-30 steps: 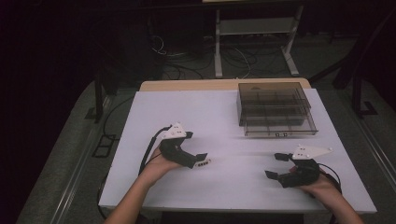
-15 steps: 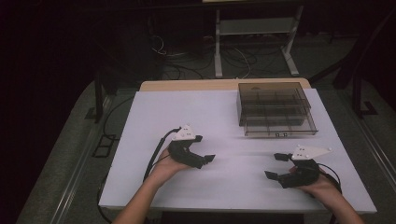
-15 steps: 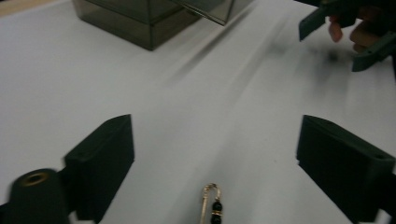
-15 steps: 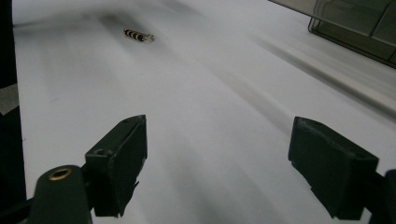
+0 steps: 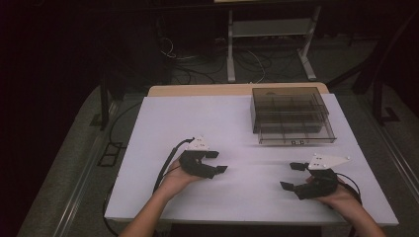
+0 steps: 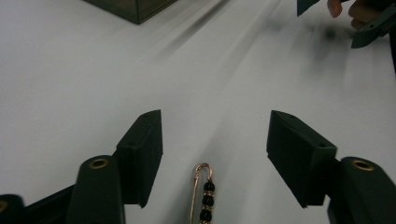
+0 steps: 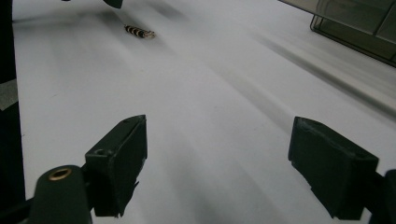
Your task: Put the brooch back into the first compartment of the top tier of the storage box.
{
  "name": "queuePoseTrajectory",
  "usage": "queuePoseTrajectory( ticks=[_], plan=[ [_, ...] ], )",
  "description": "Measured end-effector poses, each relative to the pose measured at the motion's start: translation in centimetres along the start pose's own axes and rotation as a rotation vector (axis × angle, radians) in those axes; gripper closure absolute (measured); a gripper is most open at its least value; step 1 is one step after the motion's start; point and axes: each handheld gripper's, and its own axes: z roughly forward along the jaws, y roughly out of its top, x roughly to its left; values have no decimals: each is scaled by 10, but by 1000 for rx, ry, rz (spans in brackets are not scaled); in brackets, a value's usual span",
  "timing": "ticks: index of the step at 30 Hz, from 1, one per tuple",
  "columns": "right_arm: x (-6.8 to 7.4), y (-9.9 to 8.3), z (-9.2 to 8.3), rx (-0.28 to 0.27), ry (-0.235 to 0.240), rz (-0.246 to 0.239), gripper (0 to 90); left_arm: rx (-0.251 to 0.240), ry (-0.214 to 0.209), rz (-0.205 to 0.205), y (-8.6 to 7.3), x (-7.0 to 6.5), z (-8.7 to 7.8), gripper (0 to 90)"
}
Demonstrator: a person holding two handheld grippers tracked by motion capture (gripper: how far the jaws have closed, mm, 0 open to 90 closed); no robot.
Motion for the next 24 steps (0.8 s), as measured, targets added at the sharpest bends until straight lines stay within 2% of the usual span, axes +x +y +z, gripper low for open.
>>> queuePoseTrajectory(
  ticks=[9,12,24],
  plan=[
    [0,0,0,5,-4,-2,190,55,1,10,-7,3,0,557],
    [0,0,0,5,-3,-5,191,69,0,0,-9,3,0,610],
    [1,0,1,14,-6,-9,191,98,-12,10,-12,1,2,745]
  ],
)
